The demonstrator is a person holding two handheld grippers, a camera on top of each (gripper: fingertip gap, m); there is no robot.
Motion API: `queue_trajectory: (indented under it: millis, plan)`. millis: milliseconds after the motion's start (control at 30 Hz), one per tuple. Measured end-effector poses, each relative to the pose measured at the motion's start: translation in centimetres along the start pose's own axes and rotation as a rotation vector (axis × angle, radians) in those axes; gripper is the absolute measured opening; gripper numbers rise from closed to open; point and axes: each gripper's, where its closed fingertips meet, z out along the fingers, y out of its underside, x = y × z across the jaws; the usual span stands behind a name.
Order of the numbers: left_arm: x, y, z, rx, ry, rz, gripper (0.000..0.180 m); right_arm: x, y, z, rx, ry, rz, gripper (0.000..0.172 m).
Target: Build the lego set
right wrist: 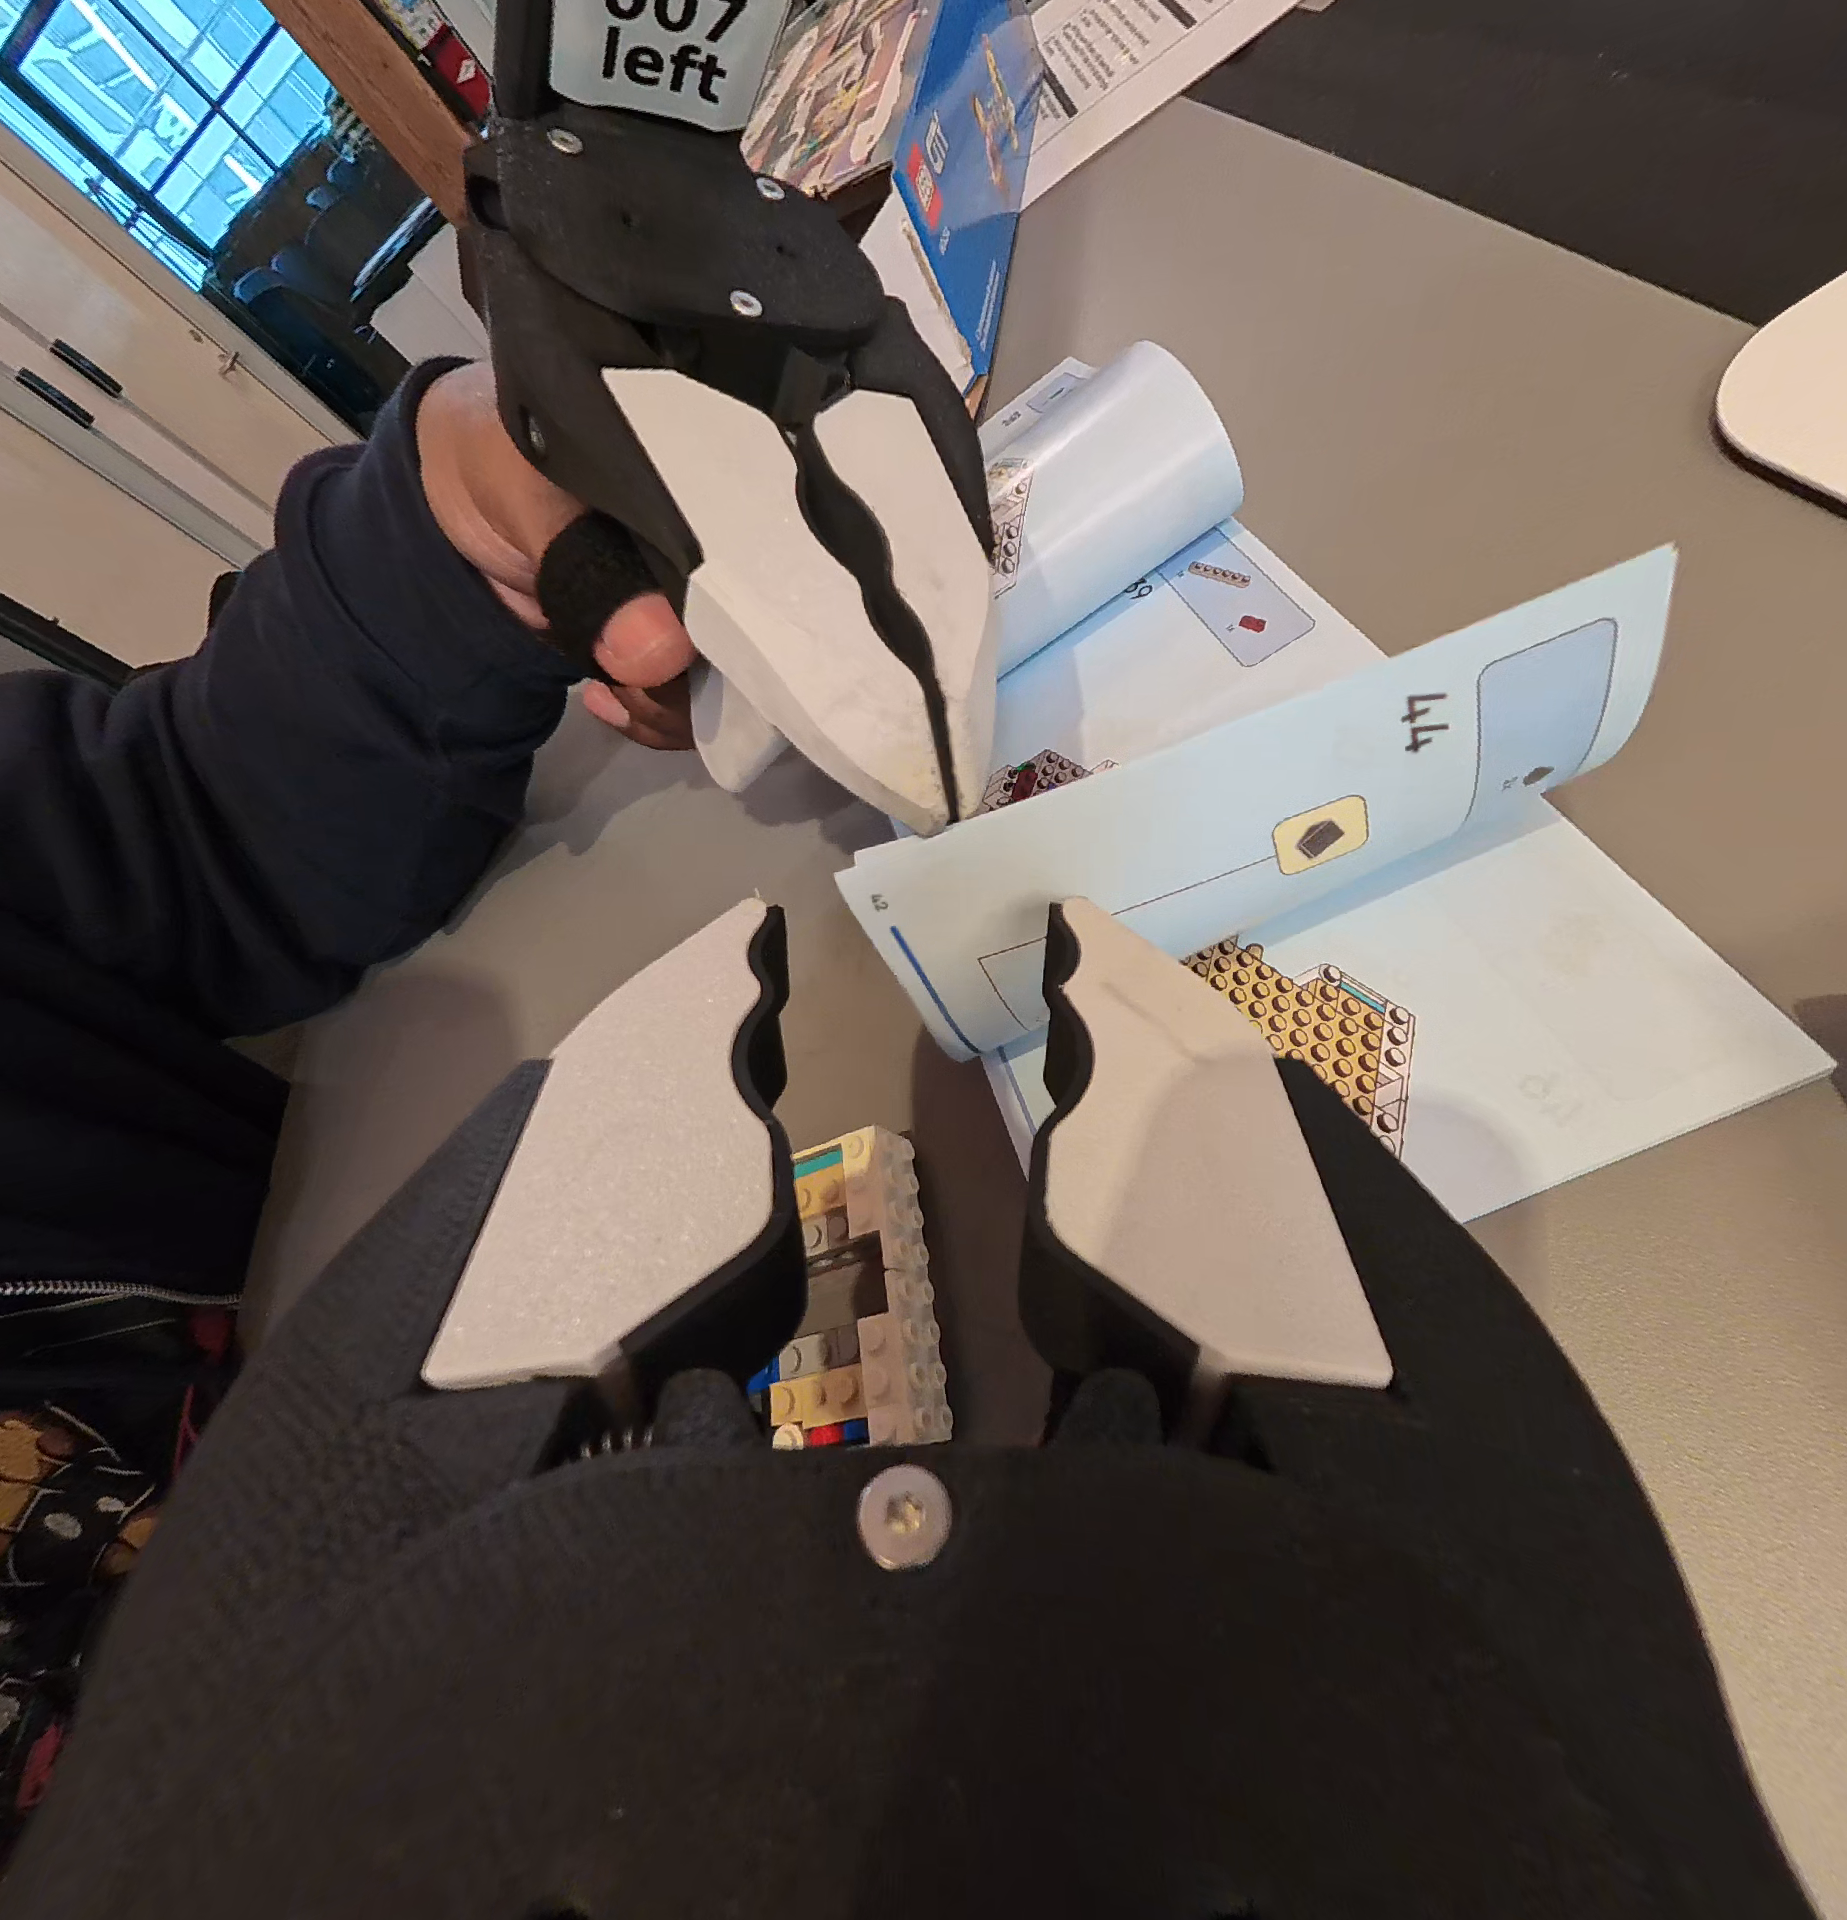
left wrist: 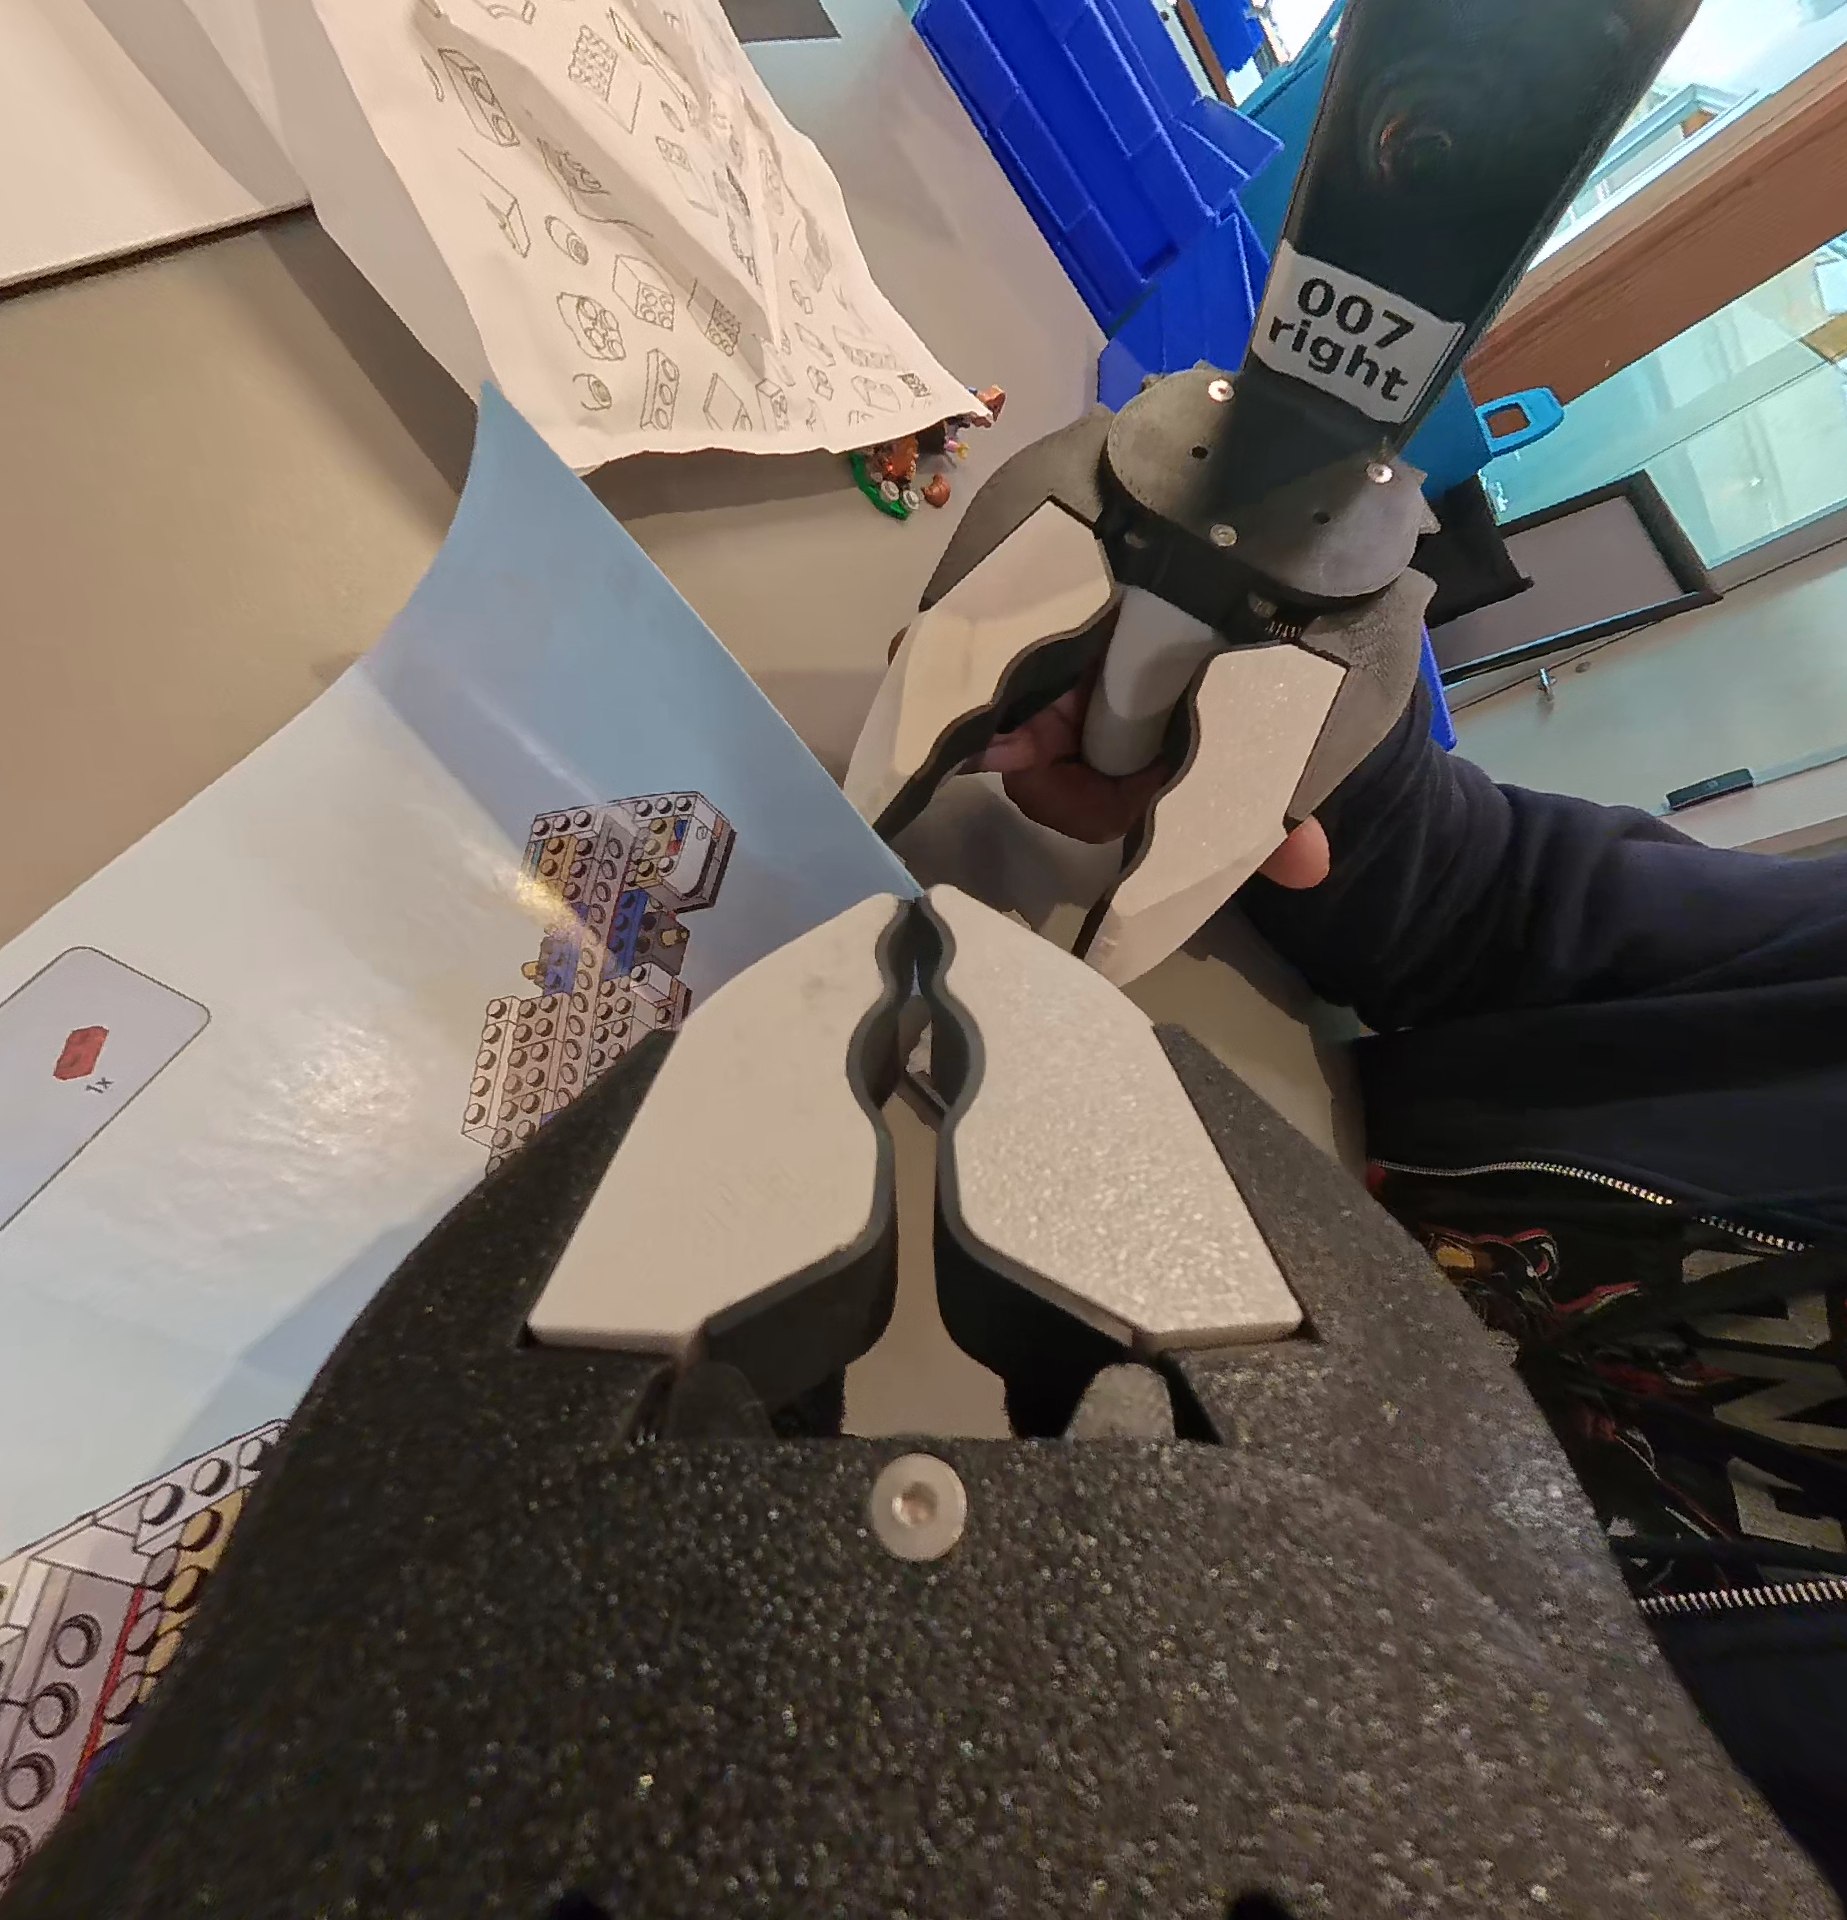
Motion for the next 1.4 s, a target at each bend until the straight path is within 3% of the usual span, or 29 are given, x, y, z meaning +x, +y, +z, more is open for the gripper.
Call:
queue_trajectory:
  millis: [400,767,1067,1267,1400]
  plan:
    - [0.0,-0.3,-0.2,0.02,0.001,0.0,0.0,0.8,0.3,-0.7,-0.029,0.038,-0.006,0.048]
    - [0.0,-0.5,-0.3,0.032,0.003,-0.01,0.0,3.5,-1.4,-4.4,-0.023,0.317,-0.123,0.051]
    - [0.8,-1.1,-0.2,0.06,-0.002,0.002,0.0,2.2,2.5,-0.5,-0.169,0.223,-0.13,0.06]
    - [0.4,0.0,0.7,-0.027,-0.102,0.103,0.001,3.4,2.3,-2.9,-0.135,0.293,-0.148,0.06]
    - [0.6,1.0,2.3,-0.099,-0.165,0.214,0.012,5.4,3.5,-4.8,-0.129,0.389,-0.058,0.055]
